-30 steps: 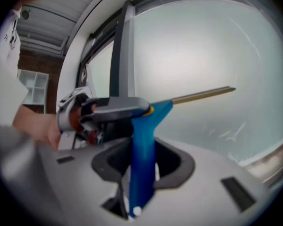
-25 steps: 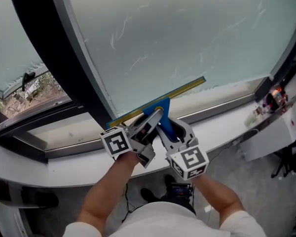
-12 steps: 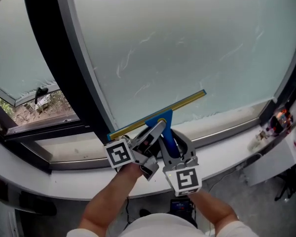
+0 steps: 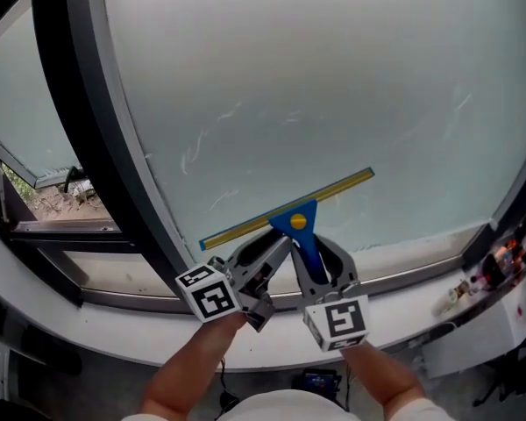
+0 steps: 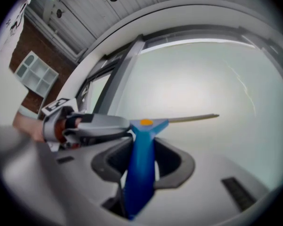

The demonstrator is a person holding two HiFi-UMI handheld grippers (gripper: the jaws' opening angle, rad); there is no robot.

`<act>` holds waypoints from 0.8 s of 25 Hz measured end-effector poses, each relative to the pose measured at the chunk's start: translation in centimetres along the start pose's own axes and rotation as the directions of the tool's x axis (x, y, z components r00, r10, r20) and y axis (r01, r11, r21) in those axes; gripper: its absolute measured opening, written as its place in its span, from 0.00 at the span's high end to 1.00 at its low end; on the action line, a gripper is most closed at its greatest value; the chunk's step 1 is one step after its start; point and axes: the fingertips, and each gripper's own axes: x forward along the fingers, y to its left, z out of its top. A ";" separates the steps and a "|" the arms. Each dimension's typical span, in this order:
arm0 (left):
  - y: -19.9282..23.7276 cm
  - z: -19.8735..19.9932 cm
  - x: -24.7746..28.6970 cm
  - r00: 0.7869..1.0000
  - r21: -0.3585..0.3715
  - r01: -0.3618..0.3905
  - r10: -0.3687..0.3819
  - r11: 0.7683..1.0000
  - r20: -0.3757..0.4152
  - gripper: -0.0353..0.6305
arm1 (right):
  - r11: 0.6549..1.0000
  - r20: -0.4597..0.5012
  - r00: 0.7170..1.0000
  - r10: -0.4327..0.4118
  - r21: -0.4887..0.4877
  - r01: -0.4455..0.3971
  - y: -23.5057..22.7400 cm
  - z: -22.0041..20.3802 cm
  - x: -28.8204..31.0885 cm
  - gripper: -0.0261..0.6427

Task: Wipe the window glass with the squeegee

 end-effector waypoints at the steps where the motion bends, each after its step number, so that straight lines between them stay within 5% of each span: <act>1: 0.1 -0.5 0.4 1.000 0.020 -0.017 0.017 1.000 -0.002 0.70 | 1.000 -0.001 1.000 -0.003 -0.002 0.003 -1.3 0.0 -0.1 0.74; 8: -0.8 -1.7 1.6 0.992 0.178 -0.123 0.122 0.976 0.016 0.70 | 1.000 -0.040 0.999 -0.012 0.020 0.013 -7.3 -0.3 -0.5 0.74; 20: -4.1 0.4 -2.1 0.988 0.364 -0.124 0.150 0.923 -0.044 0.70 | 0.994 -0.075 0.994 -0.080 0.074 0.085 -6.6 1.0 -1.3 0.74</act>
